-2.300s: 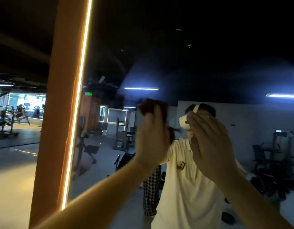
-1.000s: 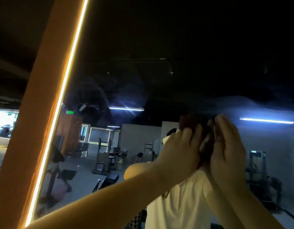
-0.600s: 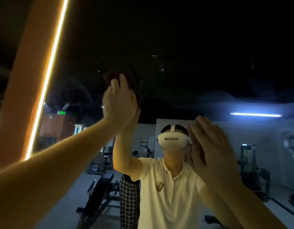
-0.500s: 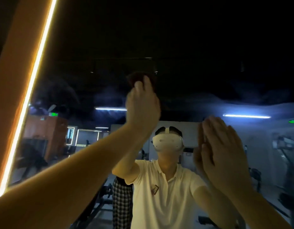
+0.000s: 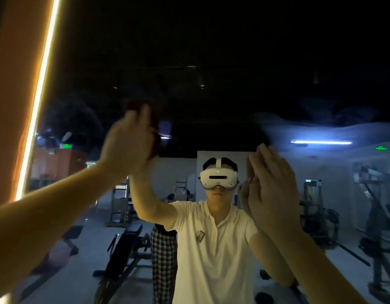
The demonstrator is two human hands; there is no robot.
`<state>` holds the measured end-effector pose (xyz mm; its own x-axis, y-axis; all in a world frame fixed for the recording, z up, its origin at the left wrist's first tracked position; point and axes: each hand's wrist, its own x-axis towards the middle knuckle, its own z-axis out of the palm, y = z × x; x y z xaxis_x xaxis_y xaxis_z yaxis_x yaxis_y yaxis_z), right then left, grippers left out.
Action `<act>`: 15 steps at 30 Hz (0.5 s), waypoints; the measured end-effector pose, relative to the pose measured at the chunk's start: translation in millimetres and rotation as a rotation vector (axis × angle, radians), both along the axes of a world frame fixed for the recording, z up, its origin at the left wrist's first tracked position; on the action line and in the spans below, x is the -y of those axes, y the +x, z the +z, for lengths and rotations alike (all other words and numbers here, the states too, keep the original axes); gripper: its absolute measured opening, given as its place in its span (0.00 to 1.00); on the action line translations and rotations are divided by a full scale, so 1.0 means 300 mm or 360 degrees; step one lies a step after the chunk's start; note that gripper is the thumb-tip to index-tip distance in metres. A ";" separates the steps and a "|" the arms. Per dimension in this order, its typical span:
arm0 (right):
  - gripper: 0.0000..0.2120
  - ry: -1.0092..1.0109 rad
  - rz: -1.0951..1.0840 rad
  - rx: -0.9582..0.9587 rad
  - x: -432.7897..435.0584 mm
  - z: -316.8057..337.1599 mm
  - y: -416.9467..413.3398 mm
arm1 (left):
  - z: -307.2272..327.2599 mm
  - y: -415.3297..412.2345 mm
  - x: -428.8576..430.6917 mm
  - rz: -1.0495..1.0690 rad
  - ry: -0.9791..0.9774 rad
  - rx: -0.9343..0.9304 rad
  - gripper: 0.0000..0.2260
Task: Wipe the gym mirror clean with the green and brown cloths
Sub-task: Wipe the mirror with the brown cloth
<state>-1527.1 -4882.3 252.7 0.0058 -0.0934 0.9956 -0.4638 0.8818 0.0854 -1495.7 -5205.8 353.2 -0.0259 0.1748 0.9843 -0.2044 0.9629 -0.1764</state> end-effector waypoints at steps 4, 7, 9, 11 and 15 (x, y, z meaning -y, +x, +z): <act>0.24 0.0050 0.0020 0.0010 -0.035 -0.025 0.010 | -0.074 0.012 -0.019 -0.0307 0.0557 0.0064 0.26; 0.23 0.0102 0.0288 0.0037 -0.083 -0.059 -0.006 | -0.155 -0.024 -0.312 -0.0552 0.0473 0.0096 0.29; 0.21 -0.0032 0.0741 0.0119 -0.101 -0.070 0.008 | -0.191 -0.050 -0.523 -0.0613 0.0302 0.0088 0.31; 0.20 -0.0267 0.1098 0.0237 -0.111 -0.080 0.056 | -0.261 -0.075 -0.695 -0.0627 0.0041 0.0134 0.34; 0.20 -0.0561 0.0935 0.0185 -0.143 -0.111 0.108 | -0.387 -0.081 -0.754 -0.0638 -0.0585 0.0308 0.34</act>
